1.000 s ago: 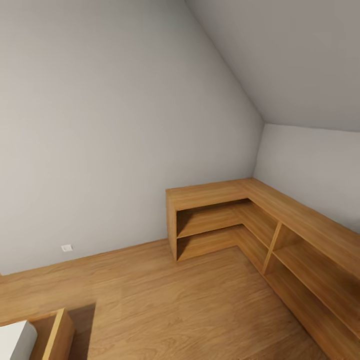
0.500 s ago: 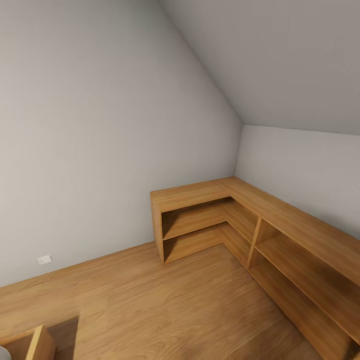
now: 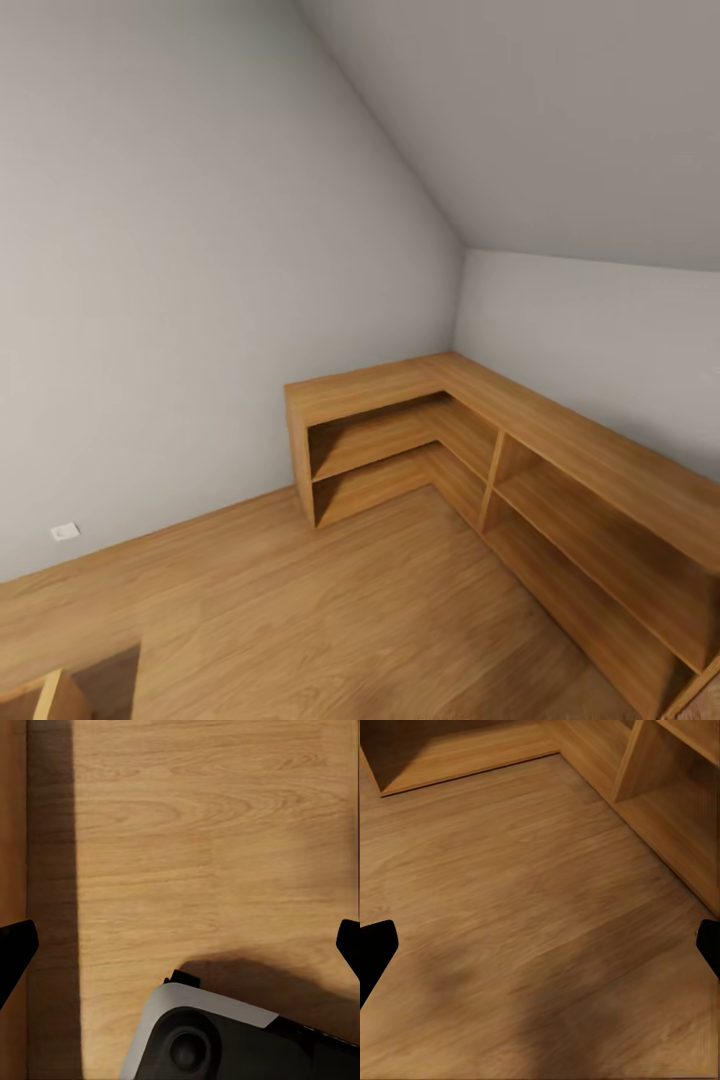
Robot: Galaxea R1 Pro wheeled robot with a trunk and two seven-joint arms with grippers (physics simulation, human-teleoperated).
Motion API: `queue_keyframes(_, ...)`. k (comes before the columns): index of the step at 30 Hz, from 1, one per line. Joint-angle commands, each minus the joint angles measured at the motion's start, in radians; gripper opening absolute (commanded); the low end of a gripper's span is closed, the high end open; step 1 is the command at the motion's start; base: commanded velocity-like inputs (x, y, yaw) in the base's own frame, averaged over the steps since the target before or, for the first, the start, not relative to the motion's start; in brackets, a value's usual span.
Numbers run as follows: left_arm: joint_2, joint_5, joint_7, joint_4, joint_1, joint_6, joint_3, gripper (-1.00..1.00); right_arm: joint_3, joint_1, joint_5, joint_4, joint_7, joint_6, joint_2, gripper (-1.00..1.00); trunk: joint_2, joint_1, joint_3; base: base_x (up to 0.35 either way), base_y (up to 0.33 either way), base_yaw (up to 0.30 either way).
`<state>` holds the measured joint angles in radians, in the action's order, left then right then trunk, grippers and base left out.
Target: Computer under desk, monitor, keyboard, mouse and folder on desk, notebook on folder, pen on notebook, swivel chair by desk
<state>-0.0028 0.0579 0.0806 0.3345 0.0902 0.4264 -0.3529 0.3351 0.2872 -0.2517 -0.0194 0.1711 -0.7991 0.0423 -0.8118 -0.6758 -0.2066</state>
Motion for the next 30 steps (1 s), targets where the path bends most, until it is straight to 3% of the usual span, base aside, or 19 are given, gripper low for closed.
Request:
queue_keyframes(1,0.0,0.006,0.008,0.001,0.0,0.0,-0.003,1.0,0.009,0.001,-0.006,-0.002,0.004,-0.003,0.001,1.0,-0.001,0.0,-0.001,0.0,0.0,-0.24)
queue_keyframes(11,0.002,0.003,0.011,0.0,0.0,-0.001,0.0,1.0,0.01,0.001,-0.006,-0.002,0.004,-0.003,0.001,1.0,-0.001,0.0,-0.001,0.036,0.0,-0.251)
queue_keyframes(30,0.001,0.002,0.011,-0.039,0.0,0.0,0.003,1.0,0.01,0.001,-0.005,-0.001,0.004,-0.003,0.001,1.0,-0.001,0.0,-0.001,0.262,0.0,-0.256)
